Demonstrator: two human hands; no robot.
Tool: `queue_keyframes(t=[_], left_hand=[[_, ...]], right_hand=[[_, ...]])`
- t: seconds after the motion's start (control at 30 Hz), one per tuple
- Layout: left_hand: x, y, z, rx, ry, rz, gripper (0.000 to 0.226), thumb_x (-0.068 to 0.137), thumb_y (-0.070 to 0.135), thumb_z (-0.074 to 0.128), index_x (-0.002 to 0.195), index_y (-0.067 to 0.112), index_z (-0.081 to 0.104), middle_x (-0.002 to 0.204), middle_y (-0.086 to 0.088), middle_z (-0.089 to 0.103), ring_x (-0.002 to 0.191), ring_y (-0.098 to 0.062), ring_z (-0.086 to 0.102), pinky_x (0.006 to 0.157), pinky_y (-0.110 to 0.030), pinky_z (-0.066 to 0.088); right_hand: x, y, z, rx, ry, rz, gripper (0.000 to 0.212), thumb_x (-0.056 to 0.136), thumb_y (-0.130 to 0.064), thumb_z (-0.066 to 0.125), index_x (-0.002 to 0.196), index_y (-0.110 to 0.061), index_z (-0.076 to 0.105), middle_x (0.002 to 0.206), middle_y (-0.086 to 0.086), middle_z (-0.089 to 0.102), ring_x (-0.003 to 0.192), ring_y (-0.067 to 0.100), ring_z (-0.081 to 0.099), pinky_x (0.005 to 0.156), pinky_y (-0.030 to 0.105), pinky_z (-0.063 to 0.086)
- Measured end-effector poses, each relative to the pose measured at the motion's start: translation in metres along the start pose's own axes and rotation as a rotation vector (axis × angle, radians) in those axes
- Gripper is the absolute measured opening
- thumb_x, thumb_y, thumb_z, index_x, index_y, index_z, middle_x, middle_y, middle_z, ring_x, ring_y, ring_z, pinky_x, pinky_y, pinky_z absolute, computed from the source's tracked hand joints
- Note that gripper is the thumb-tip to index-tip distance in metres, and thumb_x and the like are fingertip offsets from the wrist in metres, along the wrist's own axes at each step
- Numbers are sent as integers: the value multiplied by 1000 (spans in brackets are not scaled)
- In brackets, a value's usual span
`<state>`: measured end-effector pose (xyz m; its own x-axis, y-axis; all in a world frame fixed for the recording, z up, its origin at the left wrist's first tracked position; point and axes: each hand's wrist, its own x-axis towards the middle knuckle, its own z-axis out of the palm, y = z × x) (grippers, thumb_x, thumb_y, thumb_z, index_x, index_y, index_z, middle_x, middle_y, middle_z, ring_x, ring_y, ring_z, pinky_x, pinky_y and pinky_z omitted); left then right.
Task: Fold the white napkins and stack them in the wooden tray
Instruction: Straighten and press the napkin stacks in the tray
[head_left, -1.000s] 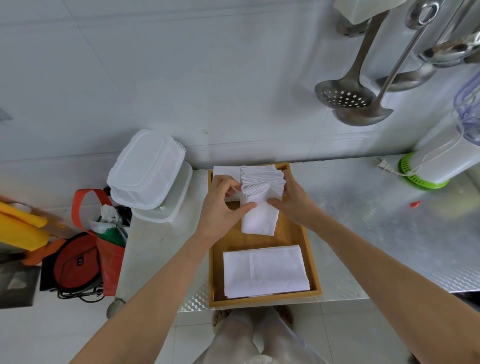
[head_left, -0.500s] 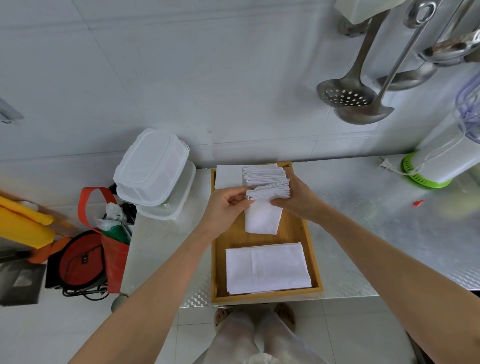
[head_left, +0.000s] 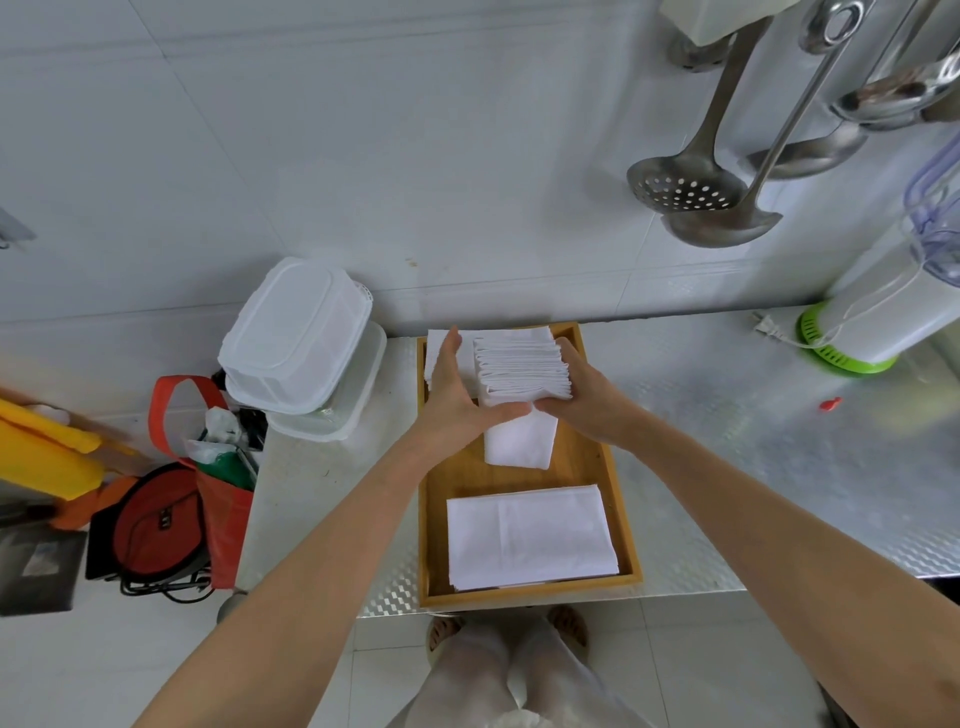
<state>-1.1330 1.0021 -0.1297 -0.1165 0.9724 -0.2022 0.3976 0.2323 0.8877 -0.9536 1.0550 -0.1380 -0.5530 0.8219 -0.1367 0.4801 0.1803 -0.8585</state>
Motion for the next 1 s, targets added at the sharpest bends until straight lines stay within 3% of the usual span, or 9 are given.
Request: queue_keyframes(t=[0.1, 0.2, 0.33, 0.5, 0.6, 0.73, 0.8, 0.9, 1.0], left_hand=[[6, 8, 10, -101, -27, 93, 96, 65, 22, 87, 138, 16, 24, 123, 3, 48, 116, -10, 50, 92, -17, 50], [5, 16, 15, -110, 23, 82, 79, 72, 23, 83, 132, 15, 32, 113, 8, 50, 102, -4, 53, 75, -3, 47], [5, 12, 10, -138, 42, 136, 69, 75, 25, 80, 128, 14, 39, 116, 7, 55, 106, -4, 56, 80, -7, 48], [-4, -4, 3, -2, -20, 165, 64, 74, 38, 78, 125, 20, 45, 113, 9, 60, 106, -5, 58, 78, -10, 50], [0, 2, -11, 196, -55, 275, 67, 72, 40, 81, 127, 23, 47, 116, 11, 60, 104, -1, 55, 76, -6, 45], [9, 28, -27, 605, -86, 431, 65, 74, 61, 69, 129, 33, 49, 117, 14, 61, 104, -7, 56, 76, -19, 42], [11, 41, -26, 853, -77, 393, 71, 71, 73, 60, 129, 35, 47, 109, 13, 62, 93, -9, 56, 71, -23, 39], [13, 47, -23, 988, -53, 326, 51, 78, 73, 52, 99, 27, 48, 90, 9, 57, 77, -10, 49, 63, -25, 34], [13, 45, -29, 850, -26, 387, 36, 90, 58, 48, 91, 23, 42, 81, 11, 50, 73, -10, 46, 59, -25, 29]], right_hand=[[2, -1, 2, 5, -4, -24, 60, 89, -12, 64, 139, -14, 30, 121, -7, 49, 117, 9, 48, 94, 21, 48], [2, -3, 4, 33, 15, -22, 60, 91, -12, 62, 140, -10, 28, 115, -16, 45, 115, 6, 46, 87, 7, 46], [2, -3, 3, 25, 60, -37, 59, 91, -12, 62, 139, -9, 28, 120, -10, 46, 112, 2, 45, 82, 3, 43], [-3, 12, 15, -24, -8, -12, 60, 89, -13, 64, 142, -16, 35, 131, -6, 51, 122, 12, 49, 100, 27, 46], [0, 16, 18, -61, -17, -4, 54, 88, -12, 64, 139, -16, 44, 130, -1, 57, 120, 14, 53, 99, 29, 47], [5, 8, 17, -62, 32, -33, 46, 90, -16, 63, 134, -15, 49, 123, 0, 61, 110, 10, 56, 85, 13, 46], [7, 1, 18, -62, 39, -39, 42, 91, -20, 61, 132, -15, 51, 118, -2, 62, 103, 7, 56, 80, 10, 45], [11, -5, 18, -56, 27, -17, 30, 90, -21, 63, 119, -14, 57, 108, -2, 66, 96, 12, 61, 83, 24, 52], [11, -7, 16, 26, 14, 30, 25, 88, -21, 66, 110, -12, 59, 101, -2, 64, 94, 15, 61, 81, 28, 52]])
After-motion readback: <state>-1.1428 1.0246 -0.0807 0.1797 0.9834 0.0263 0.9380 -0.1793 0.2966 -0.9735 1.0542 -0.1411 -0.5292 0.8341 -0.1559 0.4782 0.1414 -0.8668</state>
